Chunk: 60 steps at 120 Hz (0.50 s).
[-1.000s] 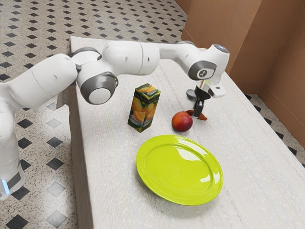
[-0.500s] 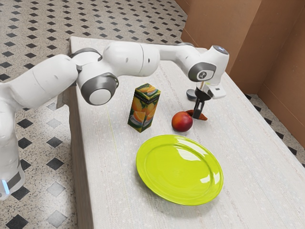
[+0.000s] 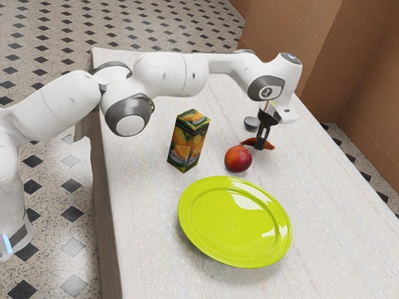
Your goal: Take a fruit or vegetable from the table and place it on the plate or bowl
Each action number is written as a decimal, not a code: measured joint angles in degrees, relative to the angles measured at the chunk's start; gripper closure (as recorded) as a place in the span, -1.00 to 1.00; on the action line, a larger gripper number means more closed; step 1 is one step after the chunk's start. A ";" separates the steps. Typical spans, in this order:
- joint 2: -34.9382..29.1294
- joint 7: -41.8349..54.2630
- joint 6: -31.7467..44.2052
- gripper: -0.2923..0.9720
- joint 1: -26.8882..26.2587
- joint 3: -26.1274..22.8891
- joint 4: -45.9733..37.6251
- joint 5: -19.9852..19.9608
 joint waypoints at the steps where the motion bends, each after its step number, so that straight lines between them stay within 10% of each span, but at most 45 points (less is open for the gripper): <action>1: -0.03 0.01 -0.11 0.33 0.00 0.01 0.10 0.01; 60: -7.70 -0.37 -5.54 0.34 -4.20 -0.02 2.76 1.87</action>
